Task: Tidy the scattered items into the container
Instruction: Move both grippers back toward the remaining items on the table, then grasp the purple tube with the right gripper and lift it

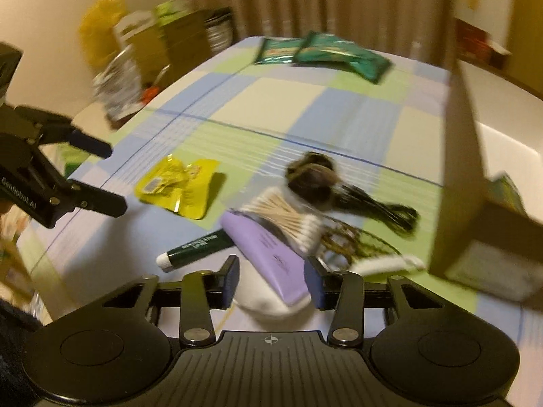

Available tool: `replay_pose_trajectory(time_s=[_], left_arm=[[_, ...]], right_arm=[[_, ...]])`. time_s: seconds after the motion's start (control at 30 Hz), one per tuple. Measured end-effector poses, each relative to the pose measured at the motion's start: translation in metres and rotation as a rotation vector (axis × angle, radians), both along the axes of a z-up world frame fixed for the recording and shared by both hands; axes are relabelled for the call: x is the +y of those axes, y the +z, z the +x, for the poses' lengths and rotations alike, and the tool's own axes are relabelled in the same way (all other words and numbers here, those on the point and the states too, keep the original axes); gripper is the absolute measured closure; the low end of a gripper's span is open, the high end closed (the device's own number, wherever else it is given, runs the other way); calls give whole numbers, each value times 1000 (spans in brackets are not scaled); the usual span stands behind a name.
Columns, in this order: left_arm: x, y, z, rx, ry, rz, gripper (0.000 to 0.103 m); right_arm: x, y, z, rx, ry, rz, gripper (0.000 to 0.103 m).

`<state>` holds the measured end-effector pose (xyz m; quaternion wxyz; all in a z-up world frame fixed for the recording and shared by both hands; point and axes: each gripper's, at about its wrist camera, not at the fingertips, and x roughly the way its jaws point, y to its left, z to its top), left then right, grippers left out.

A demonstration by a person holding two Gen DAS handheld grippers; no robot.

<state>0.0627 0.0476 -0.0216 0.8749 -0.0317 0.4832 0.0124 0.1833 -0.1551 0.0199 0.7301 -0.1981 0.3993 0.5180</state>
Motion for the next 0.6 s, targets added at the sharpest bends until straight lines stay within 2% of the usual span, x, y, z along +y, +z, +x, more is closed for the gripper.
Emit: replay_pose_trajectory(time_s=[0.33, 0.6], left_arm=[[21, -16, 3, 51, 71, -10, 4], [29, -29, 9, 87, 99, -1, 4]], right_arm=[[46, -26, 17, -44, 272, -113, 66], [65, -42, 21, -48, 406, -173, 69]])
